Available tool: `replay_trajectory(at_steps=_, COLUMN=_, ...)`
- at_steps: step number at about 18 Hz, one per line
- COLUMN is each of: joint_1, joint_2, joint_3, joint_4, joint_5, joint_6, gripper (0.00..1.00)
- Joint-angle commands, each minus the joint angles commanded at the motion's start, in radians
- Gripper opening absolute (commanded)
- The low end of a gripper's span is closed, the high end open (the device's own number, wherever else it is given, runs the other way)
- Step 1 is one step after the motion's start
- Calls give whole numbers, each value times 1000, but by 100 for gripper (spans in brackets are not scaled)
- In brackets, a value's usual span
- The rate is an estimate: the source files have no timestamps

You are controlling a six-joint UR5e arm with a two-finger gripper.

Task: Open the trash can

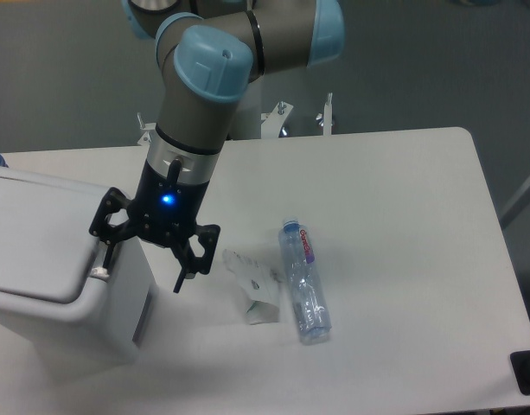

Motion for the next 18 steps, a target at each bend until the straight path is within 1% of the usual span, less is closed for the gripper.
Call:
replay_trajectory(at_steps=4, joint_1=0, joint_2=2, joint_3=2, joint_4=-2, joint_5=0, joint_6=-2, gripper=100)
replay_trajectory(at_steps=10, joint_1=8, joint_2=6, joint_3=31, joint_4=2, joint_5=-2, joint_6=3, gripper=100)
replay_trajectory(at_steps=15, joint_1=73, joint_2=-9, joint_3=66, joint_4=3, joint_5=-2, joint_6=9, gripper=100)
replay_trajectory(at_steps=18, joint_1=115, joint_2=-31, joint_3=86, joint_4=8, joint_5=0, joint_6=28, gripper=100)
